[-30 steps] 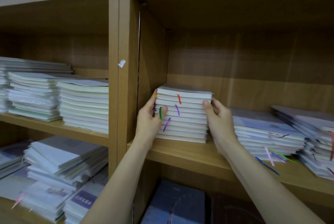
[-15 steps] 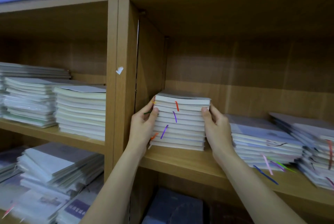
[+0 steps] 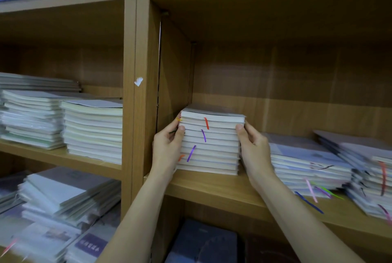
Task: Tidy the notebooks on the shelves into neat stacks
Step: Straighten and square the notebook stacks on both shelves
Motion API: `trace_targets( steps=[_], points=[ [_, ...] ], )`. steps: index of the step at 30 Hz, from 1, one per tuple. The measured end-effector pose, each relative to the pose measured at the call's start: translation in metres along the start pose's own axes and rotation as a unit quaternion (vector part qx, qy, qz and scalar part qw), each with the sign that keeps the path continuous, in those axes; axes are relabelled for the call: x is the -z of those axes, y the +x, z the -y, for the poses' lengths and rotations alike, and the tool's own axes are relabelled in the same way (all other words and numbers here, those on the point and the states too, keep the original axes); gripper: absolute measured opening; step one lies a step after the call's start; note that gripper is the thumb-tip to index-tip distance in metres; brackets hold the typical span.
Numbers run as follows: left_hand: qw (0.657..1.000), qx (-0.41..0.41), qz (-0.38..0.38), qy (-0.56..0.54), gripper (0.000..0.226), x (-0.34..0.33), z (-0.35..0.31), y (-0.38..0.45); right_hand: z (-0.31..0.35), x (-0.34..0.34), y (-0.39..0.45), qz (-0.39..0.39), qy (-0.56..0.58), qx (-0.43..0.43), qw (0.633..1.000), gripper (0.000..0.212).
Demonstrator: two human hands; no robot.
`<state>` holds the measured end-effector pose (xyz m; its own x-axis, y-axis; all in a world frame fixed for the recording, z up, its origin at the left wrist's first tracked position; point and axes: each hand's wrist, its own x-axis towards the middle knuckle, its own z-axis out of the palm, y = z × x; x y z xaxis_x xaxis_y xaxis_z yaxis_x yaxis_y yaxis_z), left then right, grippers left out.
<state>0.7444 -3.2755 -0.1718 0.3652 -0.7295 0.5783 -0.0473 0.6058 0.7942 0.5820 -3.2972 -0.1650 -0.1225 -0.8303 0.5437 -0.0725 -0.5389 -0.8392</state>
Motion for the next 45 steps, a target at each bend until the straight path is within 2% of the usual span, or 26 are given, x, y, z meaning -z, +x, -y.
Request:
trace_targets(
  steps=[7, 11, 15, 25, 32, 39, 45],
  points=[
    [1.0, 0.005, 0.001, -0.016, 0.039, 0.0, 0.0, 0.001, 0.0, 0.0, -0.001, 0.005, -0.04, 0.007, 0.999, 0.047],
    [0.998, 0.006, 0.003, -0.057, 0.045, -0.005, -0.005, 0.005, 0.001, -0.002, 0.0, -0.015, -0.034, -0.002, 0.999, 0.062],
    [0.996, 0.014, -0.036, -0.079, 0.035, -0.009, -0.006, 0.011, 0.009, -0.003, 0.001, -0.015, -0.007, 0.019, 1.0, 0.05],
    [0.998, -0.008, -0.052, -0.026, 0.033, -0.009, -0.002, 0.016, 0.006, -0.001, 0.002, -0.013, 0.006, 0.024, 1.0, 0.048],
    [0.999, -0.018, 0.036, 0.003, 0.048, -0.006, 0.005, 0.006, 0.008, 0.0, -0.001, 0.021, -0.034, -0.001, 0.999, 0.061],
    [1.0, -0.026, 0.011, 0.011, 0.048, -0.003, 0.005, 0.005, 0.007, 0.0, -0.002, 0.023, -0.028, -0.012, 0.999, 0.055],
    [0.999, -0.034, 0.006, 0.023, 0.053, -0.007, 0.003, 0.005, 0.007, -0.001, -0.001, 0.022, -0.029, -0.016, 0.999, 0.059]
  ],
)
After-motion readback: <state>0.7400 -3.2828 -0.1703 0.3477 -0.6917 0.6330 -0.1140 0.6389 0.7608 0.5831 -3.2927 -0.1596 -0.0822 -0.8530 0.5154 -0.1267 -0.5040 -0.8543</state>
